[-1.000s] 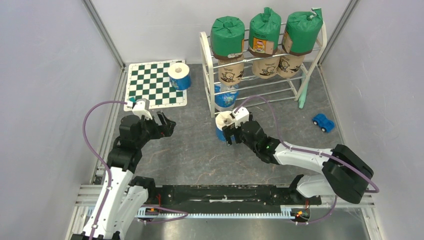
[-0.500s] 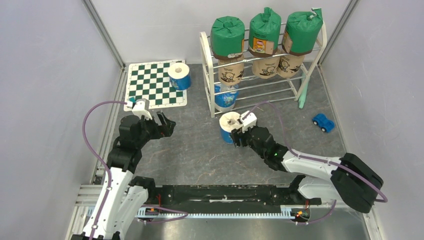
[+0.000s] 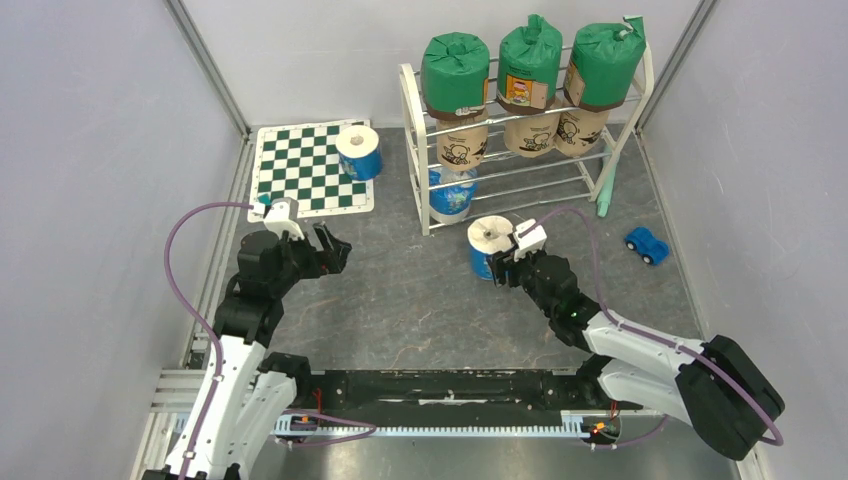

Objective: Place and organize the paper towels onto the shelf
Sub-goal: Move the paper towel to the center of the board.

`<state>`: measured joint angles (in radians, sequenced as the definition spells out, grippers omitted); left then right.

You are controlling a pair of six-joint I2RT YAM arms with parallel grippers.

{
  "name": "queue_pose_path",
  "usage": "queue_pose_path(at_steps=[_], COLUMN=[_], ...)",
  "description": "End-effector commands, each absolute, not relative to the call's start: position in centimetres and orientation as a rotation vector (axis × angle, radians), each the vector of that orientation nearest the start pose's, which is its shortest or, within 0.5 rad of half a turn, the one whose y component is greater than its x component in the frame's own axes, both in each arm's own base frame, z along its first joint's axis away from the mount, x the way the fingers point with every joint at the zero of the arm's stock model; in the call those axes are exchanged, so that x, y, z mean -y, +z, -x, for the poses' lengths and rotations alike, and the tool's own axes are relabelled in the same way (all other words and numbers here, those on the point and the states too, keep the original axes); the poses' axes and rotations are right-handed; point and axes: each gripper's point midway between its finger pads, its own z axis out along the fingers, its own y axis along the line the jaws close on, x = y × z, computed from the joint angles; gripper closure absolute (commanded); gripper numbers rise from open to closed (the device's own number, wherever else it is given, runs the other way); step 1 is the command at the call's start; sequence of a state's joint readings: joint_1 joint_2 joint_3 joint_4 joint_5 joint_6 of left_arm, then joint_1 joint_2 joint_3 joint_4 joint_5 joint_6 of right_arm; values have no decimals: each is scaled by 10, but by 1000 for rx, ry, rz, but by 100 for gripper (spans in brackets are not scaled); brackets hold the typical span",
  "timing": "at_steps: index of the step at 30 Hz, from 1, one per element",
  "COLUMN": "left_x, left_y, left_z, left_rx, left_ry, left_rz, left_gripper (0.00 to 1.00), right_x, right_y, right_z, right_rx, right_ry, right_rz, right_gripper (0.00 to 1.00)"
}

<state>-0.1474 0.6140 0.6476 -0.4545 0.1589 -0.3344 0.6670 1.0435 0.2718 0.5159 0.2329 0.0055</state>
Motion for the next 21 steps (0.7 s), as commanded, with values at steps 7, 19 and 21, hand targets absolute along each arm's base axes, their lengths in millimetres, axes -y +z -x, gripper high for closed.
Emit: queue_pose_path(at_steps=[7, 19, 21], left_x=[77, 77, 78], left_y=[203, 203, 203], left_z=[-249, -249, -249], left_rx=[-1981, -1980, -1979], left_ry=[-446, -446, -447], left_rz=[44, 44, 43], left_gripper=[6, 6, 6], right_x=[-148, -149, -147], right_y=[109, 117, 123], right_z=[-300, -305, -306], right_rx=[-1757, -1787, -1824], right_ry=[203, 239, 233], right_rz=[350, 300, 278], right_gripper=[36, 2, 2])
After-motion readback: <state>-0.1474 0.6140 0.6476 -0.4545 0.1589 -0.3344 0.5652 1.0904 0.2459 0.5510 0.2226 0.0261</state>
